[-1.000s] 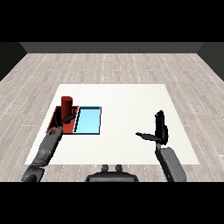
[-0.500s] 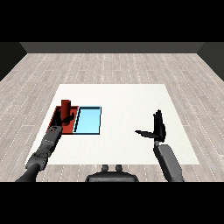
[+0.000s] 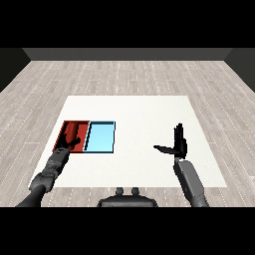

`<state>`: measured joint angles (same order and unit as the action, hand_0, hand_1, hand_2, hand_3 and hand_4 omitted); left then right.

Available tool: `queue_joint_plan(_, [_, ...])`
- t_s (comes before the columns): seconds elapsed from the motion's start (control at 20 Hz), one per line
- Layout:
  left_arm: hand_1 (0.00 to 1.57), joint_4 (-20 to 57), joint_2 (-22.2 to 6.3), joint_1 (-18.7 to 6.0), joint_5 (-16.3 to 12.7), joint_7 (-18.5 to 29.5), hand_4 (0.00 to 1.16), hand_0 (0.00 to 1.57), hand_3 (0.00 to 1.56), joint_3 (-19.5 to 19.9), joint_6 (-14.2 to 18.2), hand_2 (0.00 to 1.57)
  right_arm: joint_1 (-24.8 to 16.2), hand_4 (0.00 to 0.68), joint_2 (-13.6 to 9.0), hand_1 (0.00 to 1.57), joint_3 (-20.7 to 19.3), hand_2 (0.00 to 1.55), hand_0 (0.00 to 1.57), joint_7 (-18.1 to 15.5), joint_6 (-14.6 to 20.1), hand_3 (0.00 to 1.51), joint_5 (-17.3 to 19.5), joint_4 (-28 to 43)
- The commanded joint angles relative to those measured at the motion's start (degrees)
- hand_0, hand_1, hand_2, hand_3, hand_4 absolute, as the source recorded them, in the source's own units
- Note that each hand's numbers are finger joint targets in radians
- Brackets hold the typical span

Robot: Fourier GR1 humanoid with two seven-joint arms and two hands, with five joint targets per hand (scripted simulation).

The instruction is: Pick the red can and put it in the red box

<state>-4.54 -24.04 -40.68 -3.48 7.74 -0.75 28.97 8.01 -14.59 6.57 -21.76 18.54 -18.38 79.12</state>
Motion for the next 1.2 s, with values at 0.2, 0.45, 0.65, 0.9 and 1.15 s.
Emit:
queue_joint_plan(0.2, [0.00,3.8,-2.3,-0.8,1.0,-5.2,0.00,0.00,0.00,-0.5,-8.6,0.00,0.3,0.000,0.7,0.00,-1.4,0.00,0.00,-1.8,-0.8,0.00,-0.3,-0.4])
queue_joint_plan(0.45, [0.00,2.3,-3.2,-2.2,1.7,-4.2,0.00,0.00,0.00,-0.9,-7.5,0.00,0.8,0.000,1.5,0.00,-1.1,0.00,0.00,-1.1,-1.2,0.00,-0.5,-0.3])
queue_joint_plan(0.65, [0.00,-2.4,-3.2,-0.8,-2.5,5.5,0.00,0.00,0.00,3.6,-6.3,0.00,-0.8,0.000,1.4,0.00,-0.8,0.00,0.00,-1.7,-1.9,0.00,-0.3,1.6])
queue_joint_plan(0.9, [1.36,-10.4,-2.5,-2.7,-7.3,15.8,0.00,1.36,0.00,8.2,-12.7,1.25,1.4,0.000,1.2,0.00,-0.7,0.00,0.00,-2.0,-4.5,0.00,-0.9,1.0])
queue_joint_plan(1.15, [0.00,-19.7,1.6,4.7,-9.9,26.3,0.00,0.00,0.00,8.5,-21.1,0.00,-0.6,0.000,1.6,0.00,1.0,0.00,0.00,-1.4,-4.8,0.00,-0.3,5.2])
